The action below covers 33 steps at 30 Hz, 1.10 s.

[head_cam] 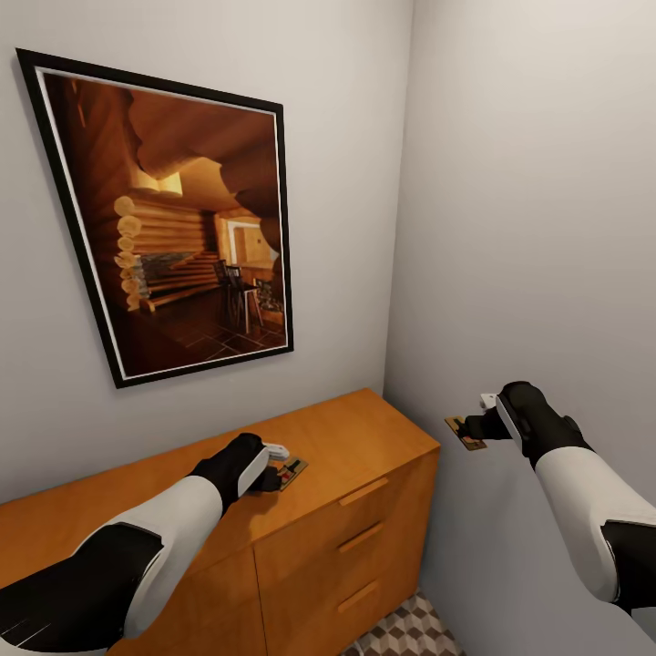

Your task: Take the four mousetraps from the cabinet in the bathroom and place them on the bathroom floor. Make sure all four end up on the same floor surface, and ensure that at least two of them are either under or directly next to the same bathroom sink.

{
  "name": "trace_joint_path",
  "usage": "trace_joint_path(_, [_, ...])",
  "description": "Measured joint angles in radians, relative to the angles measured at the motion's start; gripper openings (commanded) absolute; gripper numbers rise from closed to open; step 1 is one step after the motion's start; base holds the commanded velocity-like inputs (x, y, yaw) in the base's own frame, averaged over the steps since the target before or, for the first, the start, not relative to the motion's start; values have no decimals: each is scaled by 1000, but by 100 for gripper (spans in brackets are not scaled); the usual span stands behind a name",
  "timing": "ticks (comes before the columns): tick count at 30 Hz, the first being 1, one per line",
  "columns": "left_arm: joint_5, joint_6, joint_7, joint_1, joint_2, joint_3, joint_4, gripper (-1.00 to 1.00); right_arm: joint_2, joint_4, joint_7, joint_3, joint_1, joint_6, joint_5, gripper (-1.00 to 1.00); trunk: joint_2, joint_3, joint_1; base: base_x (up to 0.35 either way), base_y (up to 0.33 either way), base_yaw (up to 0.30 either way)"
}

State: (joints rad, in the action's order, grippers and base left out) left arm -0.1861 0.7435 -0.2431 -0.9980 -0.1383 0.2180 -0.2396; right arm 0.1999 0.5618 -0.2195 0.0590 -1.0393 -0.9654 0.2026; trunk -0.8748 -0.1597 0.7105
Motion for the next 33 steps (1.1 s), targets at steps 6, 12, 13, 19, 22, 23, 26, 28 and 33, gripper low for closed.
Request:
trace_joint_path(6, [1, 0, 0, 0, -1, 1, -2, 100, 0, 0, 0, 0, 0, 0, 0, -100, 0, 0, 0, 0, 0, 0])
trace_joint_path(12, [2, 0, 0, 0, -1, 1, -3, 100, 0, 0, 0, 0, 0, 0, 0, -100, 0, 0, 0, 0, 0, 0])
trace_joint_path(13, [2, 0, 0, 0, -1, 1, -2, 100, 0, 0, 0, 0, 0, 0, 0, -100, 0, 0, 0, 0, 0, 0])
trace_joint_path(19, [2, 0, 0, 0, -1, 1, -2, 100, 0, 0, 0, 0, 0, 0, 0, -100, 0, 0, 0, 0, 0, 0])
trace_joint_path(22, [2, 0, 0, 0, -1, 1, -2, 100, 0, 0, 0, 0, 0, 0, 0, -100, 0, 0, 0, 0, 0, 0])
trace_joint_path(23, [2, 0, 0, 0, -1, 1, -2, 100, 0, 0, 0, 0, 0, 0, 0, -100, 0, 0, 0, 0, 0, 0])
trace_joint_path(26, [2, 0, 0, 0, -2, 1, -1, 100, 0, 0, 0, 0, 0, 0, 0, -100, 0, 0, 0, 0, 0, 0])
trace_joint_path(28, [1, 0, 0, 0, -2, 1, -2, 100, 0, 0, 0, 0, 0, 0, 0, -100, 0, 0, 0, 0, 0, 0])
trace_joint_path(33, [1, 0, 0, 0, -1, 1, -4, 100, 0, 0, 0, 0, 0, 0, 0, -100, 0, 0, 0, 0, 0, 0])
